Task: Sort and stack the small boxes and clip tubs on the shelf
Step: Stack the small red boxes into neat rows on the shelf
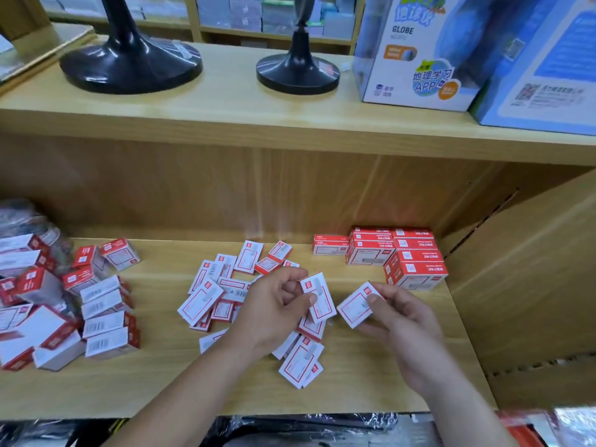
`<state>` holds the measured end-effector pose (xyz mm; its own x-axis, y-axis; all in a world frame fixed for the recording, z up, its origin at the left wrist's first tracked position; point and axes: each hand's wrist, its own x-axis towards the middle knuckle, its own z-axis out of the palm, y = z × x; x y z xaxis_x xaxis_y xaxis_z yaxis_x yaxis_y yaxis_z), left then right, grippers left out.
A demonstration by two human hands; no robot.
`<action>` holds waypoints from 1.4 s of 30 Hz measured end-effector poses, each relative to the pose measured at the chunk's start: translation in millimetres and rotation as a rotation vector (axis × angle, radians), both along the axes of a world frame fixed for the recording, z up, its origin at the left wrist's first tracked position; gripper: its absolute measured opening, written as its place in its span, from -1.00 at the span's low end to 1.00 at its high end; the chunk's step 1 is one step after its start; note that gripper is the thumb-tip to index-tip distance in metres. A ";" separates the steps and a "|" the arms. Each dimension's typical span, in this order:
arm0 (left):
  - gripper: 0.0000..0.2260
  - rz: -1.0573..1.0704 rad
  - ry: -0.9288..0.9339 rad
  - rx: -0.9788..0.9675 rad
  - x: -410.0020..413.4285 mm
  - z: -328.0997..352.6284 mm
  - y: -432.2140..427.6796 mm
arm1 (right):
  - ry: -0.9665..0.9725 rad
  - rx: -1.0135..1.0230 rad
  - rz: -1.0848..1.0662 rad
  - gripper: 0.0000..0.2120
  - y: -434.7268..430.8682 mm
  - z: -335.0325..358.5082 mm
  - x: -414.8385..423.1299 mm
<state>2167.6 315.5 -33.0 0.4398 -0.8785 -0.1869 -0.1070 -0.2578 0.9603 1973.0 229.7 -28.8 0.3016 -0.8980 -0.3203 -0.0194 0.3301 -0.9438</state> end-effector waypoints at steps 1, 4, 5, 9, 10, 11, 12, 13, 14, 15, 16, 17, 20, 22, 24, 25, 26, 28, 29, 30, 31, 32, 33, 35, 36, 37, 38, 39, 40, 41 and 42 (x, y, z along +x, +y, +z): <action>-0.70 -0.005 0.004 -0.005 0.3 0.3 0.8 | 0.004 0.005 0.009 -0.86 0.5 0.5 0.9; -0.69 -0.026 0.007 -0.022 -0.8 0.5 1.9 | 0.016 -0.002 0.015 -0.85 4.0 0.6 3.7; -0.69 -0.029 0.016 -0.025 -1.6 0.7 2.2 | 0.015 -0.009 0.009 -0.84 5.1 -0.2 4.9; -0.70 -0.031 0.055 -0.020 -5.3 0.3 1.7 | 0.006 -0.041 0.004 -0.79 8.9 -4.3 10.7; -0.70 -0.034 0.064 -0.019 -6.6 0.1 1.4 | -0.006 -0.034 0.002 -0.76 9.9 -5.2 12.5; -0.70 -0.037 0.076 -0.019 -8.1 0.0 1.4 | -0.024 -0.017 0.005 -0.73 11.1 -5.6 14.2; -0.70 -0.040 0.088 -0.019 -9.7 -0.3 1.1 | -0.041 0.002 0.011 -0.71 12.4 -5.8 15.2; -0.69 -0.045 0.094 -0.016 -11.0 -0.5 1.0 | -0.055 0.018 0.018 -0.70 13.8 -5.3 15.7; -0.68 -0.047 0.092 -0.010 -12.1 -1.1 0.9 | -0.068 0.024 0.023 -0.70 15.3 -4.3 15.9; -0.67 -0.050 0.084 -0.003 -12.8 -1.5 1.3 | -0.075 0.021 0.022 -0.71 16.3 -3.9 15.3; -0.67 -0.050 0.074 0.003 -12.7 -2.3 1.7 | -0.075 0.009 0.020 -0.72 17.1 -3.2 14.6; -0.66 -0.048 0.067 0.004 -11.8 -3.1 2.4 | -0.065 -0.012 0.019 -0.72 17.0 -2.9 13.6; -0.64 -0.025 0.045 -0.005 -7.2 -5.2 4.1 | 0.004 -0.095 0.009 -0.69 13.8 -4.7 9.6; -0.62 -0.014 0.046 -0.008 -4.8 -6.1 4.1 | 0.042 -0.124 0.015 -0.66 11.1 -6.7 7.1; -0.61 -0.017 0.054 -0.014 -4.4 -5.4 4.1 | 0.062 -0.135 0.026 -0.66 8.1 -8.9 5.6; -0.61 -0.019 0.047 -0.018 -3.8 -4.9 4.0 | 0.081 -0.151 0.034 -0.66 6.5 -9.7 6.1; -0.62 -0.018 0.039 -0.020 -2.9 -5.2 3.3 | 0.115 -0.180 0.047 -0.66 4.5 -10.3 7.1; -0.63 -0.010 0.032 -0.015 1.1 -6.4 1.2 | 0.206 -0.255 0.076 -0.67 -2.4 -11.4 10.0; -0.63 -0.005 0.030 -0.016 3.5 -6.0 -0.3 | 0.244 -0.283 0.096 -0.67 -7.1 -10.5 12.3; -0.64 0.002 0.029 -0.018 5.6 -4.8 -1.8 | 0.278 -0.306 0.125 -0.67 -12.7 -9.0 15.1; -0.67 0.012 0.027 -0.021 7.6 -3.1 -3.2 | 0.304 -0.325 0.161 -0.64 -18.3 -7.1 17.8; -0.71 0.029 0.022 -0.024 10.0 -2.0 -4.8 | 0.324 -0.337 0.194 -0.60 -23.6 -5.8 20.3; -0.78 0.045 0.015 -0.033 12.8 -0.6 -6.2 | 0.344 -0.345 0.219 -0.55 -28.5 -6.1 21.9; -0.86 0.050 -0.009 -0.069 18.1 2.4 -10.6 | 0.393 -0.365 0.234 -0.51 -35.5 -10.6 22.9; -0.87 0.029 -0.038 -0.090 20.6 4.1 -14.1 | 0.412 -0.372 0.229 -0.50 -37.3 -14.5 22.9; -0.86 -0.008 -0.088 -0.102 23.1 4.6 -18.0 | 0.420 -0.370 0.213 -0.51 -38.2 -18.6 23.0; -0.84 -0.050 -0.140 -0.110 24.1 5.6 -22.3 | 0.411 -0.355 0.192 -0.54 -38.4 -22.9 23.3; -0.82 -0.085 -0.197 -0.108 24.4 5.6 -26.3 | 0.394 -0.334 0.169 -0.57 -37.8 -26.7 23.4; -0.80 -0.106 -0.248 -0.103 23.8 4.0 -30.2 | 0.374 -0.310 0.149 -0.61 -36.0 -29.4 23.6; -0.79 -0.119 -0.297 -0.101 22.9 2.1 -33.5 | 0.357 -0.289 0.130 -0.65 -33.7 -30.8 22.9; -0.78 -0.129 -0.336 -0.097 22.2 -1.5 -36.3 | 0.342 -0.288 0.114 -0.67 -32.0 -31.7 21.4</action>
